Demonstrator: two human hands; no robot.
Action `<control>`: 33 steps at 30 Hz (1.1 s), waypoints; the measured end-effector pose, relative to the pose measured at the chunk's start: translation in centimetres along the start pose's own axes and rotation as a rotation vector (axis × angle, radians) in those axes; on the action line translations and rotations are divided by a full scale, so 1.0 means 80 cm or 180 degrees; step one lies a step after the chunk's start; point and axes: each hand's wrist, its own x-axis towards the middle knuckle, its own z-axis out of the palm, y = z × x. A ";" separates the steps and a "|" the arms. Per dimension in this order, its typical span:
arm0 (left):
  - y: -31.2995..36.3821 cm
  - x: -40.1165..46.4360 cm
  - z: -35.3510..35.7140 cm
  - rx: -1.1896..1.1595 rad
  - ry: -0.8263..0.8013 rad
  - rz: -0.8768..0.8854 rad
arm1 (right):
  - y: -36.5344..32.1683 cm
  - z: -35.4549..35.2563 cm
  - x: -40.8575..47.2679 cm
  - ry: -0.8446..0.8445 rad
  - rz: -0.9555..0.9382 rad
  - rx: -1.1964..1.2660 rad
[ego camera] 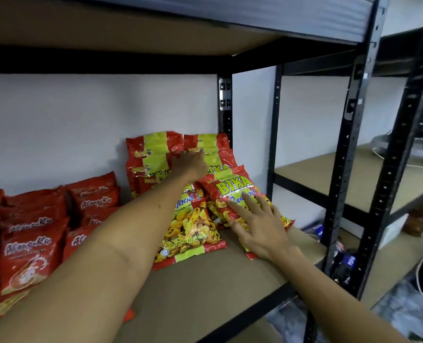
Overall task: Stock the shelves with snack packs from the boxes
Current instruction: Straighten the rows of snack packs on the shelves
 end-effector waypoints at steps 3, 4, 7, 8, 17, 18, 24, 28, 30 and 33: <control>0.003 0.016 -0.002 -0.0201 0.0062 0.0022 | 0.012 0.000 0.005 0.0014 -0.0053 -0.0087; 0.005 0.020 0.000 -0.0407 0.0098 0.0098 | 0.017 0.000 0.006 0.0031 -0.0046 -0.0123; 0.002 0.024 0.004 -0.1115 0.0472 0.0405 | 0.029 -0.003 0.012 0.0141 0.0000 -0.0219; -0.003 0.022 0.004 -0.1252 0.0587 0.0493 | 0.032 -0.005 0.015 0.0176 0.0009 -0.0277; -0.046 -0.001 -0.006 -0.0294 -0.0579 0.0115 | 0.036 0.002 0.020 0.0275 0.0104 -0.0538; -0.047 -0.005 -0.004 -0.0357 -0.0677 0.0071 | 0.035 0.004 0.018 0.0278 0.0072 -0.0514; -0.051 -0.021 -0.005 -0.0638 -0.0273 -0.0201 | 0.020 0.002 0.022 0.0279 -0.0086 -0.0373; -0.045 -0.022 0.004 -0.0341 0.0372 -0.0222 | 0.021 0.002 0.022 0.0299 -0.0113 -0.0393; -0.038 -0.023 0.008 -0.0439 0.0600 -0.0095 | 0.027 0.000 0.018 0.0398 -0.0141 -0.0369; -0.034 -0.029 0.005 -0.0512 0.1027 0.0087 | 0.035 -0.003 0.003 0.0716 -0.0159 -0.0277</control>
